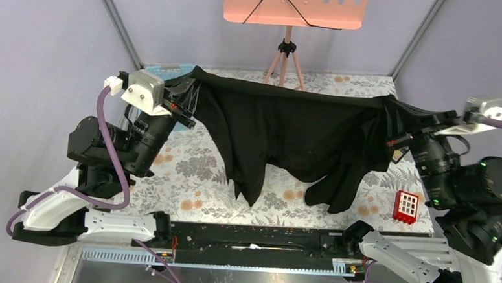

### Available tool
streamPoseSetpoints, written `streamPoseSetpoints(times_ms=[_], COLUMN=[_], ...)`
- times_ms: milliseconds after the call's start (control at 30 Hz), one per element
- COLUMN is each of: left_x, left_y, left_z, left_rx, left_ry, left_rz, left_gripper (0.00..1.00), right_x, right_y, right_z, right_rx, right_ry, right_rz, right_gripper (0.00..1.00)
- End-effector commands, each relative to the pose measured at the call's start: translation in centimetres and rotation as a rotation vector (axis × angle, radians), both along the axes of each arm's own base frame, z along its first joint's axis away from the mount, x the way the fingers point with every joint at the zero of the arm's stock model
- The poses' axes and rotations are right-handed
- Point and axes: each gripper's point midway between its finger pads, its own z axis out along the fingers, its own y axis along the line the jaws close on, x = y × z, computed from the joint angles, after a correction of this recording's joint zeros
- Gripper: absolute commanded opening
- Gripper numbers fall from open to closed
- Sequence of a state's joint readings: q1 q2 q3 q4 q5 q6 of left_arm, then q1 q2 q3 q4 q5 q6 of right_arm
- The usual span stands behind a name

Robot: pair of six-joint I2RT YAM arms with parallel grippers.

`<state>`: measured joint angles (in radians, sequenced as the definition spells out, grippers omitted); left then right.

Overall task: Pin the brooch onto the clothing
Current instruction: Flatten out the clothes at the center of the board.

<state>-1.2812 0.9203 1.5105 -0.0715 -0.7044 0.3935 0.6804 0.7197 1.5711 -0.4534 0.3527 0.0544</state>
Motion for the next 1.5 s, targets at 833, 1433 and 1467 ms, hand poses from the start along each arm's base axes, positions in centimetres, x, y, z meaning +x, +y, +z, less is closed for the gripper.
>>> streamPoseSetpoints(times_ms=[833,1433,1467], left_x=[-7.9,0.4,1.4], left_y=[11.5,3.1,2.0], left_z=[11.0,3.3,1.8], left_rx=[-0.262,-0.063,-0.043], left_ry=[-0.323,-0.132,-0.107], left_rz=[-0.213,0.106,0.115], left_gripper=[0.0,0.0,0.0], right_x=[-11.3,3.1,4.1], right_y=[0.4,0.7,0.8], right_z=[7.8,-4.2,-5.9], right_rx=[-0.009,-0.07,-0.077], right_ry=[-0.426,-0.015,0.024], right_rz=[0.356,-0.085,-0.109], right_gripper=[0.0,0.0,0.0])
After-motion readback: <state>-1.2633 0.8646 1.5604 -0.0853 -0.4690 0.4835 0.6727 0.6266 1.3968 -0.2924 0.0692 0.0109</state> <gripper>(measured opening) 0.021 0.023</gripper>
